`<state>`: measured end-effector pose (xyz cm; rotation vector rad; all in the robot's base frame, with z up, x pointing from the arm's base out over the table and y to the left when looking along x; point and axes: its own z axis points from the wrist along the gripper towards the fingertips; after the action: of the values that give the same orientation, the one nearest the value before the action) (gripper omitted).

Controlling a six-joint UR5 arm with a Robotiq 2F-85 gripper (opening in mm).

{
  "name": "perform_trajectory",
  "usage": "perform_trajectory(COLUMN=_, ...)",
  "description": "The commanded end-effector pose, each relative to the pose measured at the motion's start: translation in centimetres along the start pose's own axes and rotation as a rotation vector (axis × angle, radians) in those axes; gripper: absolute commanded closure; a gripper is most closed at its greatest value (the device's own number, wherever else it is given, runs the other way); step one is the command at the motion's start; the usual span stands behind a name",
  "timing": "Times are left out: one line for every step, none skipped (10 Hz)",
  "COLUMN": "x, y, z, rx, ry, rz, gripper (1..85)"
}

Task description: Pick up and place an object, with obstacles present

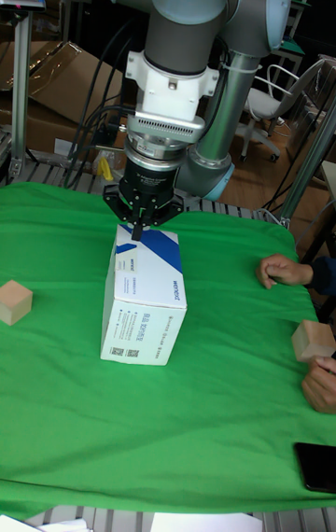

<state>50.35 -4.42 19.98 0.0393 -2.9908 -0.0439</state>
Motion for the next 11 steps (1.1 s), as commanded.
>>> perform_trajectory(x=0.0, y=0.2, z=-0.1, rx=-0.015, ry=0.0, rz=-0.008, gripper=84.7)
perform_trajectory(x=-0.1, y=0.2, z=-0.1, rx=-0.016, ry=0.0, rz=-0.01, gripper=84.7)
perform_trajectory(x=-0.2, y=-0.1, z=-0.1, rx=-0.006, ry=-0.004, rz=-0.018, gripper=84.7)
perform_trajectory(x=-0.9, y=-0.4, z=-0.1, rx=0.008, ry=-0.033, rz=-0.027, gripper=84.7)
perform_trajectory(x=-1.5, y=-1.1, z=-0.1, rx=0.035, ry=-0.056, rz=-0.022, gripper=84.7)
perform_trajectory(x=-2.7, y=-0.8, z=-0.2, rx=0.024, ry=-0.1, rz=0.005, gripper=84.7)
perform_trajectory(x=-3.3, y=-0.4, z=-0.3, rx=0.007, ry=-0.125, rz=0.018, gripper=84.7)
perform_trajectory(x=-3.6, y=-1.3, z=-0.3, rx=0.039, ry=-0.139, rz=0.023, gripper=84.7)
perform_trajectory(x=-3.6, y=-1.7, z=-0.4, rx=0.057, ry=-0.139, rz=0.03, gripper=84.7)
perform_trajectory(x=-4.0, y=-1.9, z=-0.4, rx=0.063, ry=-0.152, rz=0.019, gripper=84.7)
perform_trajectory(x=-4.0, y=-1.6, z=-0.4, rx=0.053, ry=-0.153, rz=0.004, gripper=84.7)
